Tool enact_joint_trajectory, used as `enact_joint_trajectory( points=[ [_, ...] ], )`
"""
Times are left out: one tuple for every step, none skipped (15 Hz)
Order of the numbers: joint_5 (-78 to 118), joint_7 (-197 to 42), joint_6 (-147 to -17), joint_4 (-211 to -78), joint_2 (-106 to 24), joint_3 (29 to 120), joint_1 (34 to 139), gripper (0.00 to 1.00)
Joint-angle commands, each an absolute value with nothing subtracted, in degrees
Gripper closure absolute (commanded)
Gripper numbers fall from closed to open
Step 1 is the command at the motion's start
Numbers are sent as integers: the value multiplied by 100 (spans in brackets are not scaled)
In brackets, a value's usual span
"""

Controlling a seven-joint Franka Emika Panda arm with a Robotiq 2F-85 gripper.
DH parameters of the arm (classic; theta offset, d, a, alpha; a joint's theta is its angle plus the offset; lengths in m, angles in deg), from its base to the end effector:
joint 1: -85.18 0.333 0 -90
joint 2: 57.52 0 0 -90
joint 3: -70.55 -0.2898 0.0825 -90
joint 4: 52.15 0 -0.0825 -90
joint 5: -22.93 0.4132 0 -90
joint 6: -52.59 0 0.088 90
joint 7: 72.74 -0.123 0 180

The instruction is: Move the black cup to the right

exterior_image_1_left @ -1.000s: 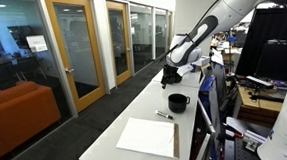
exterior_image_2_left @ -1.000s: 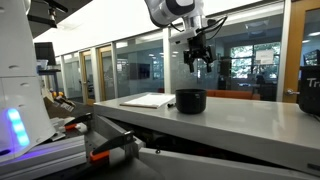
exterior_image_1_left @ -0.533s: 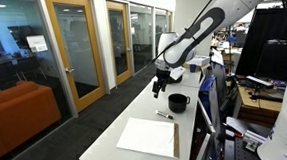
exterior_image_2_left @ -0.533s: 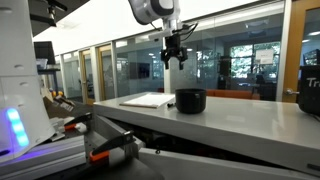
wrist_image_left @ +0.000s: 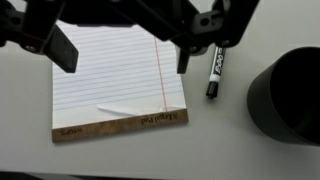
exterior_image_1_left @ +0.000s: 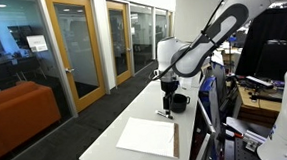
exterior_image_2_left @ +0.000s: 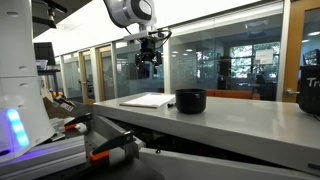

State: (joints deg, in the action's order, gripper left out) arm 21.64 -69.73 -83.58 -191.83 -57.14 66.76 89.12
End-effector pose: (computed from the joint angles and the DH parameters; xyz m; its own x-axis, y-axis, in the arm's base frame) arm 0.4880 0.0658 0.2297 0.9770 0.2020 -0.0686 0.2032 -0.9791 0.0104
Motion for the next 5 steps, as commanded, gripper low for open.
enact_joint_trajectory(
  points=[
    [2208,-6785,-8318,-19592,-6106,6674,8911,0],
    [2177,-6888,-8347,-19397,-5872,6674,8912,0],
    [2177,-6883,-8347,-19480,-5939,6674,8913,0],
    [2177,-6881,-8347,-19523,-5990,6675,8914,0],
    [2177,-6880,-8347,-19542,-6021,6675,8914,0]
  ],
)
